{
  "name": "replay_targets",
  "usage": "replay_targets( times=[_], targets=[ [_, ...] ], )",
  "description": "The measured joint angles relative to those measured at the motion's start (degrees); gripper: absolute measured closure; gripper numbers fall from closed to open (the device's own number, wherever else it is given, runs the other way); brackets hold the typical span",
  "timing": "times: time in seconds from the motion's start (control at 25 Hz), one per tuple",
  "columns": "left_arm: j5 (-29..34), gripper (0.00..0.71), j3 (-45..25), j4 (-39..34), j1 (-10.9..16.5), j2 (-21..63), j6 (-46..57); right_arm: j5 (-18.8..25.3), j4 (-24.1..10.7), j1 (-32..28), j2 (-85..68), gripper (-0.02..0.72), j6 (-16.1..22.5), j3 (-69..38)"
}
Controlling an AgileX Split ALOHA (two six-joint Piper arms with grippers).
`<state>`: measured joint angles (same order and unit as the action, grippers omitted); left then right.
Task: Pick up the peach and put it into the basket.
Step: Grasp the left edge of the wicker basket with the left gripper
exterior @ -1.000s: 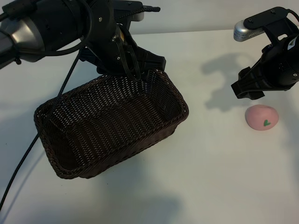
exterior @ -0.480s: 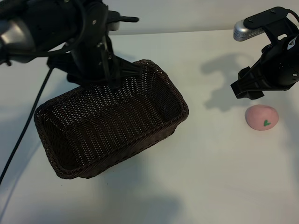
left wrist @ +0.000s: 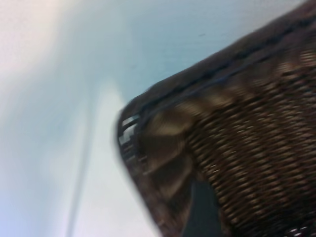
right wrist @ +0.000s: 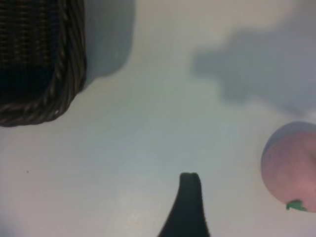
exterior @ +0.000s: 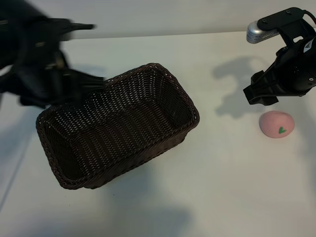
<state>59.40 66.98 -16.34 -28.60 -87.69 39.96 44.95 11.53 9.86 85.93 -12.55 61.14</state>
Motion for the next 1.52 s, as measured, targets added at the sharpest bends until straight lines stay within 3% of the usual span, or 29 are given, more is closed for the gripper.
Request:
replay_targets(
  times=[0.28,0.68,0.88,1.16,1.52],
  targets=[
    [-3.7,0.155,-10.6,0.3,5.1,9.7,5.9,0.1,0.0,0.0,0.0,0.108,0.0,0.0],
    [-17.9,0.155,-25.1,0.7,6.3,9.8,15.5,0.1,0.0,0.0,0.0,0.108,0.0,0.0],
    [-21.2,0.155,-25.8,1.8,8.6,6.4,15.3,0.1,0.1,0.0,0.0,0.108,0.0,0.0],
    [-29.1,0.155,-25.8,6.4,8.7,1.7,13.2,0.1,0.1,0.0,0.0,0.108,0.0,0.0],
    [-31.9,0.155,-25.8,7.6,9.0,-4.3,12.8,0.1,0.1,0.0,0.0,0.108,0.0,0.0]
  ],
)
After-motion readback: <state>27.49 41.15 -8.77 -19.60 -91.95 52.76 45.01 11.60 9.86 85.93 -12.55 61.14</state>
